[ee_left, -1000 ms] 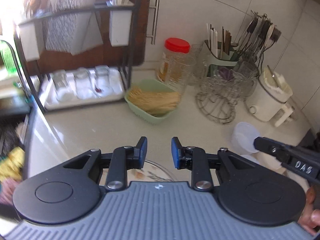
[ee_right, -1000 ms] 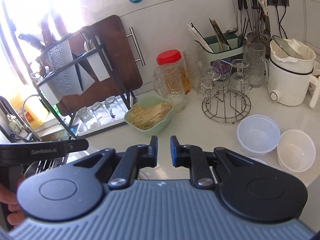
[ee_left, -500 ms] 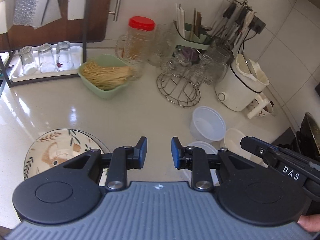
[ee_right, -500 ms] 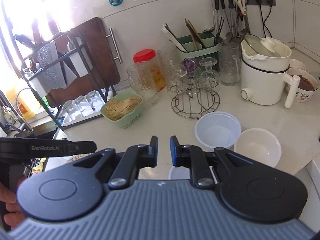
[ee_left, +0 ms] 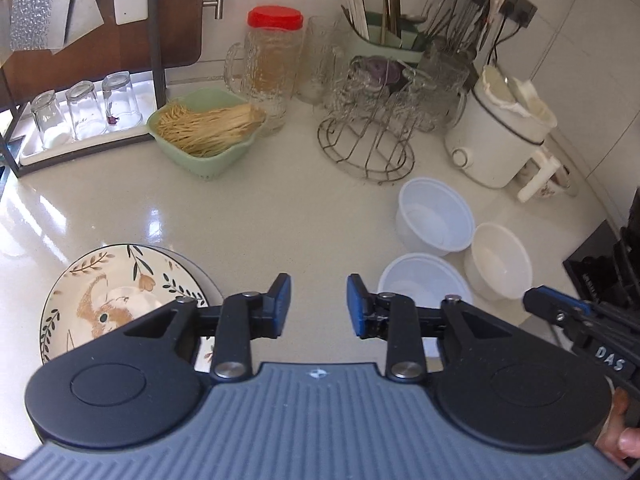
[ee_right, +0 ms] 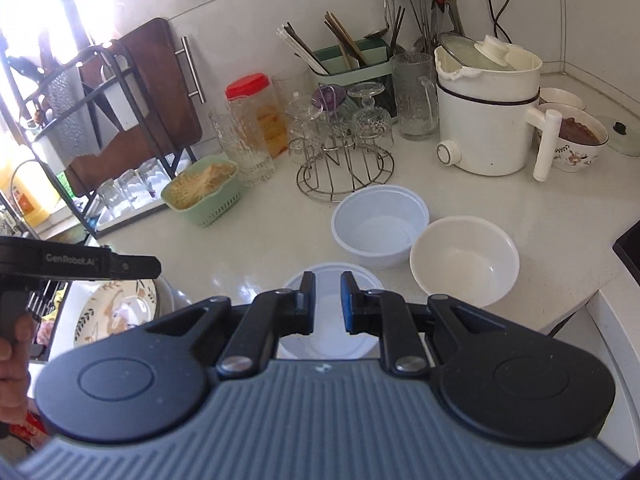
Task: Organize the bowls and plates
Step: 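Move both grippers toward the translucent white plastic bowl, then close both grippers on the rim of the plastic bowl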
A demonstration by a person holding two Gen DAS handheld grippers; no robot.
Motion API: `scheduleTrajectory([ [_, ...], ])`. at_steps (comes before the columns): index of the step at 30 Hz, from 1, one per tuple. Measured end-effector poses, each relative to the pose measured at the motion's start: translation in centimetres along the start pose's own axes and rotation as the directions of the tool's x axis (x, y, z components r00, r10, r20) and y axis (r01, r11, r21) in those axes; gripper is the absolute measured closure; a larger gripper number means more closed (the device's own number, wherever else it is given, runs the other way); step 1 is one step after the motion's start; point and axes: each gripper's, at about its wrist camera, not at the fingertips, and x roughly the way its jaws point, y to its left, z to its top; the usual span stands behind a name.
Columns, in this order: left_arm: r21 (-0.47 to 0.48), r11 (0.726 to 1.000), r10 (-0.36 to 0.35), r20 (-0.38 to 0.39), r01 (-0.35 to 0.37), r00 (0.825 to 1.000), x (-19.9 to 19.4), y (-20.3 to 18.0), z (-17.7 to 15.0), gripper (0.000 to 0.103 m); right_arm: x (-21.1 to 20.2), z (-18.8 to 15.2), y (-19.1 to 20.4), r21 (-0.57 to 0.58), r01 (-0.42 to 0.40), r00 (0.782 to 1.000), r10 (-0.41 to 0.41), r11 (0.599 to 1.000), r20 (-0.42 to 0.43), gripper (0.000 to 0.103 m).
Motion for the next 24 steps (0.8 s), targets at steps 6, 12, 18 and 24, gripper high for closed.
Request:
scheduleTrajectory([
  [6, -0.028, 0.999, -0.027, -0.027, 0.026, 0.999, 2.1, -1.3, -1.3, 0.048, -0.5, -1.4, -1.2, -0.05, -0.037, 0.999, 0.037, 0.998, -0.004, 0.086],
  [12, -0.025, 0.998, -0.063, -0.039, 0.062, 0.997, 4.5, -3.0, -2.1, 0.048, -0.1, -2.8, -1.9, -0.066, -0.012, 1.0, 0.011, 0.998, -0.007, 0.085],
  [18, -0.106, 0.99, -0.1, -0.073, 0.092, 0.992, 6.6, -3.2, -2.4, 0.048, 0.5, -3.9, -2.4, -0.063, -0.049, 0.998, 0.047, 0.997, -0.034, 0.066],
  [24, -0.095, 0.989, -0.122, -0.073, 0.115, 0.99, 8.5, -4.5, -2.2, 0.048, 1.7, -4.4, -2.8, -0.036, -0.03, 0.999, 0.029, 0.999, -0.036, 0.059],
])
